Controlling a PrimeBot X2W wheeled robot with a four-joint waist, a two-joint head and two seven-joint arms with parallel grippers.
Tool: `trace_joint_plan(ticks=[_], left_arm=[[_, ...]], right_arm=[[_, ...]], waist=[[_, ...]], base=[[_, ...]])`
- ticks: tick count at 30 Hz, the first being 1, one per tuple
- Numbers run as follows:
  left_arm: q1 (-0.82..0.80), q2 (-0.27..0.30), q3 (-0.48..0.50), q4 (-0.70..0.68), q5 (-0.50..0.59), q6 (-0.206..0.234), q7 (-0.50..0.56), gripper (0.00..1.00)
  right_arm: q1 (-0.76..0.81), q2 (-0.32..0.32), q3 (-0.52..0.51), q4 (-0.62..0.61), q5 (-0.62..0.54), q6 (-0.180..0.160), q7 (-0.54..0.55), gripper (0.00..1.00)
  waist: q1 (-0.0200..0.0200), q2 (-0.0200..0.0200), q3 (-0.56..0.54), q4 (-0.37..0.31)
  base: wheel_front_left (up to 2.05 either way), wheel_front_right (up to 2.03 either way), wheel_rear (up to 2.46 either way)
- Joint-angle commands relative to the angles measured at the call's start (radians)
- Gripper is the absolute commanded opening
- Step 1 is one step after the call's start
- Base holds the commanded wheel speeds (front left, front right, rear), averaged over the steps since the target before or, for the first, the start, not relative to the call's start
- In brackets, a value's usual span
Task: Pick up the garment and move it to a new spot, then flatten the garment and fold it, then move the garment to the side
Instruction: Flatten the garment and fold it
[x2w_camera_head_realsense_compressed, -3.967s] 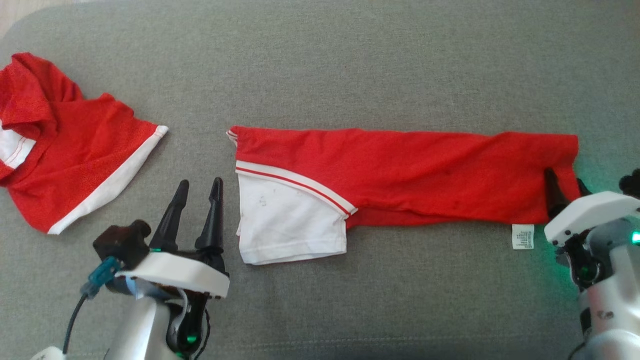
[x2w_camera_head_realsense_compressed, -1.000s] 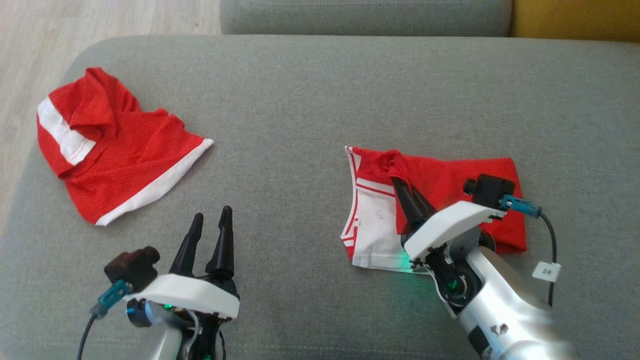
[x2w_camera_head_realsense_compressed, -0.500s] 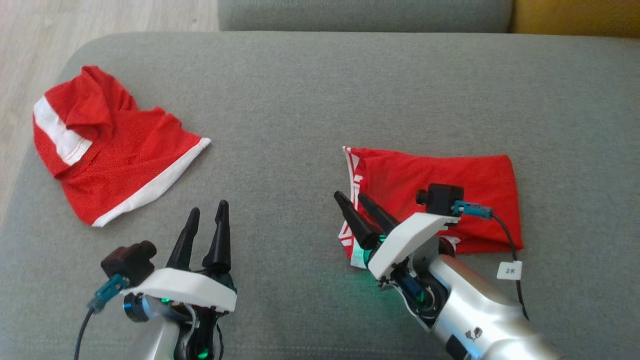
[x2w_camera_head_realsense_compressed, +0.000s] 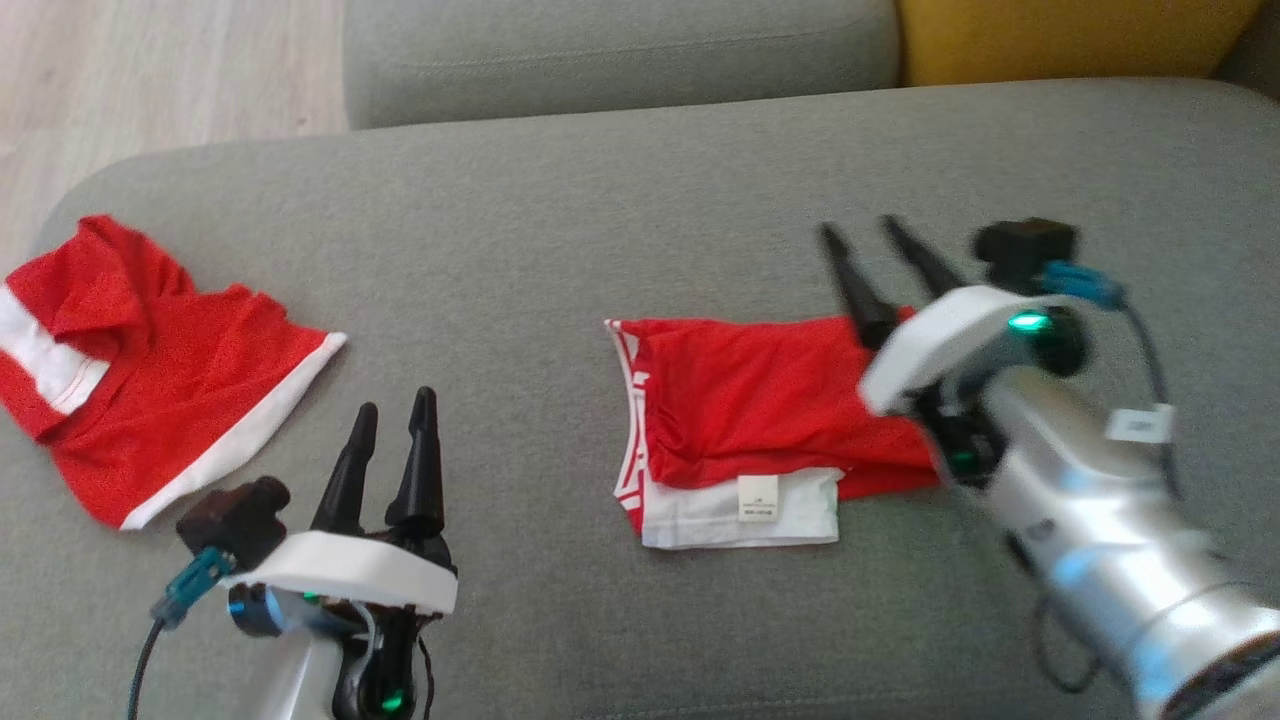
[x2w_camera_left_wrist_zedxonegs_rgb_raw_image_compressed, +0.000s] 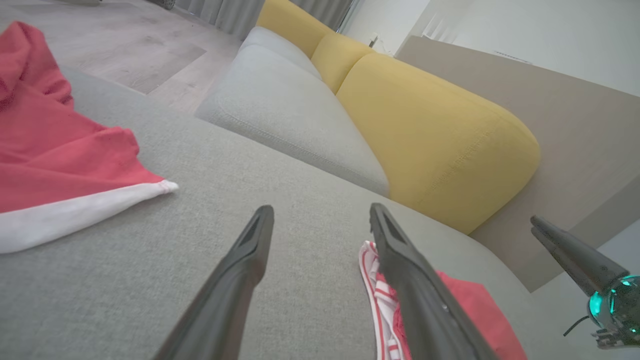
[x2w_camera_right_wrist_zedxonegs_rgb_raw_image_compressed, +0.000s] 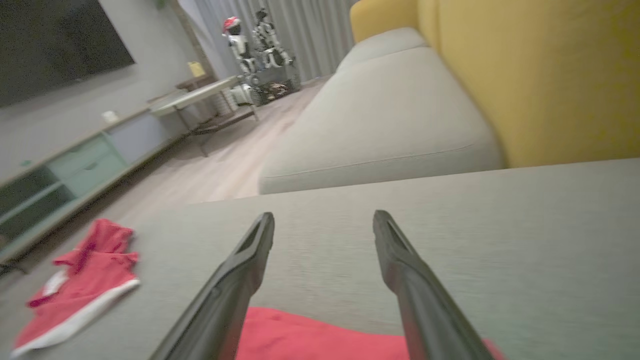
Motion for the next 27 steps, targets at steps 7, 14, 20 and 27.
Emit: trace_joint_plan(ticks=[7, 14, 20, 27], left_arm=[[-0.027, 0.003, 0.044, -0.08, 0.01, 0.012, -0.009, 1.0], [-0.008, 0.003, 0.031, -0.108, 0.094, 0.011, -0.009, 1.0], [0.029, 0.003, 0.032, -0.117, 0.147, 0.021, -0.009, 1.0], [0.08, 0.003, 0.043, -0.157, 0.2, 0.043, -0.009, 1.0]], right_arm=[[0.053, -0.122, -0.113, -0.069, -0.181, -0.001, -0.037, 1.0], [0.285, -0.149, -0.427, -0.323, -0.44, -0.001, -0.039, 1.0], [0.517, -0.033, -0.651, -0.517, -0.642, -0.001, -0.039, 1.0], [0.627, 0.051, -0.704, -0.595, -0.755, -0.001, -0.039, 1.0]], waist=[[0.0, 0.0, -0.013, -0.036], [0.0, 0.0, -0.013, -0.049], [0.0, 0.0, -0.017, -0.053], [0.0, 0.0, -0.019, -0.057]], base=[[0.0, 0.0, 0.0], [0.0, 0.0, 0.0], [0.0, 0.0, 0.0], [0.0, 0.0, 0.0]])
